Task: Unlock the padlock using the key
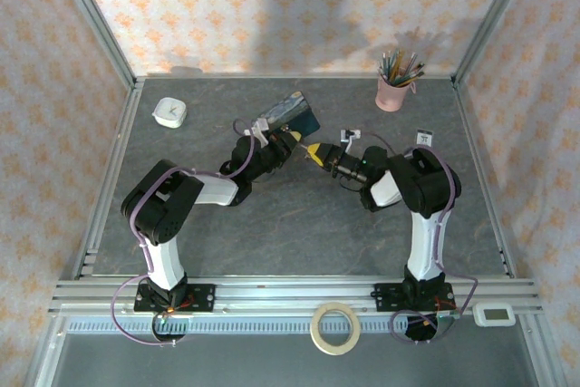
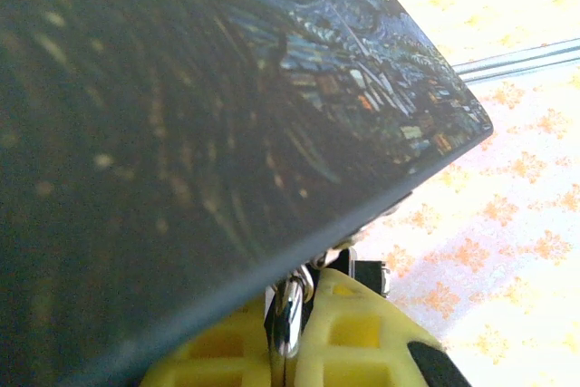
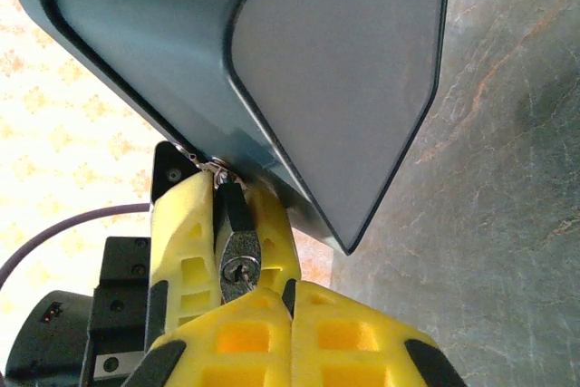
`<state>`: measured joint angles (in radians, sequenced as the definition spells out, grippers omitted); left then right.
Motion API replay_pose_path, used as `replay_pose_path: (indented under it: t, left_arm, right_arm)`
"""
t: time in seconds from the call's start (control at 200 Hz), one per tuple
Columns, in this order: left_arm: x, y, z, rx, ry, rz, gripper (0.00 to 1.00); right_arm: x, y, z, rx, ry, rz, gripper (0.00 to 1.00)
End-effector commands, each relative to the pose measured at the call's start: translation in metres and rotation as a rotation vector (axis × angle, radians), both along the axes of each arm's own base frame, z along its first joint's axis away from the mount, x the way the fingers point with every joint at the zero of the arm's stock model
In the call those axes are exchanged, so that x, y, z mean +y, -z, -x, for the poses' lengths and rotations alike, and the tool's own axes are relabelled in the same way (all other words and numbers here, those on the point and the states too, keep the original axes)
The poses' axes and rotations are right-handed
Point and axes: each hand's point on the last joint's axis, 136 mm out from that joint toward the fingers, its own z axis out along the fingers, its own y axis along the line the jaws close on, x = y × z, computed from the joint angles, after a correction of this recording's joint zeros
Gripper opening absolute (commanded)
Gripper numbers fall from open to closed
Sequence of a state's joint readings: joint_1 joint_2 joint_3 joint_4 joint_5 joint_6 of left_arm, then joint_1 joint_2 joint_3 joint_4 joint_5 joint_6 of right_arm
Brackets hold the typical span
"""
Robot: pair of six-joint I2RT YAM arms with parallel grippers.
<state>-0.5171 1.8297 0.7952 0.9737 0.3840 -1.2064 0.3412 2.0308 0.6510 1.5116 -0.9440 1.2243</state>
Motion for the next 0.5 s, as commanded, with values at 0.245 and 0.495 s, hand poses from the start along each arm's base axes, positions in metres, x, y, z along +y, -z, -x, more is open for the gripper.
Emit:
replay_pose_path:
  t: [0.245, 0.495]
  left_arm:
    - [-0.037, -0.021, 0.03, -0.052, 0.139, 0.005, 0.0]
    - [-0.025, -0.008, 0.022, 0.022, 0.04, 0.008, 0.0]
  right_arm:
    - [0.01, -0.022, 0.003, -0.042, 0.024, -0.037, 0.0]
    - [0.019, -0.021, 0.01, -0.06, 0.064, -0.029, 0.0]
